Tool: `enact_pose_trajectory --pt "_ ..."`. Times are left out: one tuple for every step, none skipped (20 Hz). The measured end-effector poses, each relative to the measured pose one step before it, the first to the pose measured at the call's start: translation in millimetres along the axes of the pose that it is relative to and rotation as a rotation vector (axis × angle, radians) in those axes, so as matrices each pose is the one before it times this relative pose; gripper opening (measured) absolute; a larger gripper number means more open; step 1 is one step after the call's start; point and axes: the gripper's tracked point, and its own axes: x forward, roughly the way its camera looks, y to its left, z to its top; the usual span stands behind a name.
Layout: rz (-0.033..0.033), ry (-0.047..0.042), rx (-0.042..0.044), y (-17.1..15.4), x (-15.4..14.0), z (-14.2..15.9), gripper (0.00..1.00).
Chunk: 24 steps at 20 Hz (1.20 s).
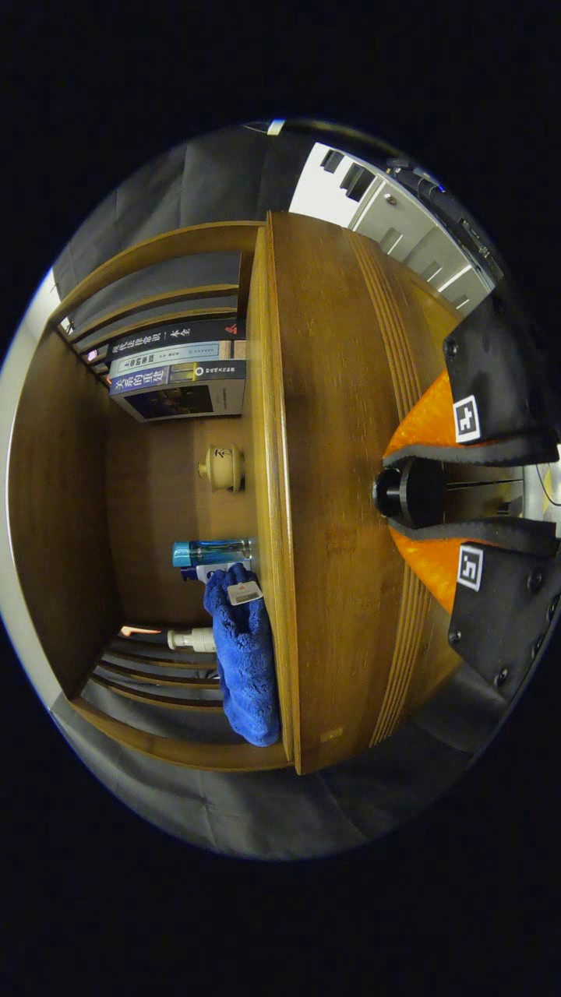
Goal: Pull open the drawer, take out the items inside it, and place them on the countertop above the cabinet.
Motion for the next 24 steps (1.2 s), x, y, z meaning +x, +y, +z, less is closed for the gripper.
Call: enact_pose_trajectory --pt "-0.00346 -0.00225 -0.01015 -1.31 -5.69 -0.42 0.35" --pt "0.00233 0.00383 0.00065 0.35 -5.66 -1.61 0.34" --pt "0.00329 0.00685 0.01173 1.68 -7.31 -2.47 0.34" --pt "0.00329 0.00613 0.00832 -0.3 -8.76 -2.08 0.35" --pt "0.00202 0.00597 0.00021 -1.3 -9.58 -0.79 0.34" --pt "0.00044 0.00408 0.00018 -0.7 -8.61 -1.79 0.34" --pt "0.00056 0.00284 0.00644 -0.19 -9.33 -2.34 0.34" --pt "0.00205 0.00487 0.00947 0.32 -8.44 -1.32 0.34" --pt "0.0027 0.00171 0.00865 0.07 -8.67 -1.87 0.34" --pt "-0.00048 -0.0004 0.00218 -0.09 -8.03 -2.48 0.34" --pt "-0.0004 -0.0034 -0.00886 -1.18 -7.12 -1.16 0.34" --pt "0.00162 0.00171 -0.01265 0.73 -6.26 -2.09 0.34" --pt "0.00338 0.00117 -0.00877 0.65 -6.01 -1.98 0.34" --pt "0.00285 0.00362 -0.0009 -0.29 -7.61 -2.49 0.34" --pt "0.00396 0.00362 0.00411 -1.83 -9.63 -2.19 0.34" --pt "0.00217 0.00512 0.00243 -0.62 -6.69 -2.86 0.34" --pt "0.00205 0.00088 -0.00038 0.09 -5.67 -0.98 0.34" --pt "0.00191 0.00533 -0.00067 -0.3 -4.95 -2.03 0.34" --pt "0.00301 0.00409 0.00044 -0.58 -4.84 -1.34 0.34" --pt "0.0022 0.00591 0.00302 -0.82 -4.26 -1.85 0.34" --pt "0.00169 0.00714 0.00361 0.26 -2.96 -0.76 0.34" --pt "0.00132 0.00545 0.00177 0.07 -3.81 -0.93 0.34" --pt "-0.0001 0.00629 0.00322 -1.01 -3.74 -1.13 0.34" --pt "-0.00109 0.00388 0.00287 -0.76 -2.94 -2.14 0.34"
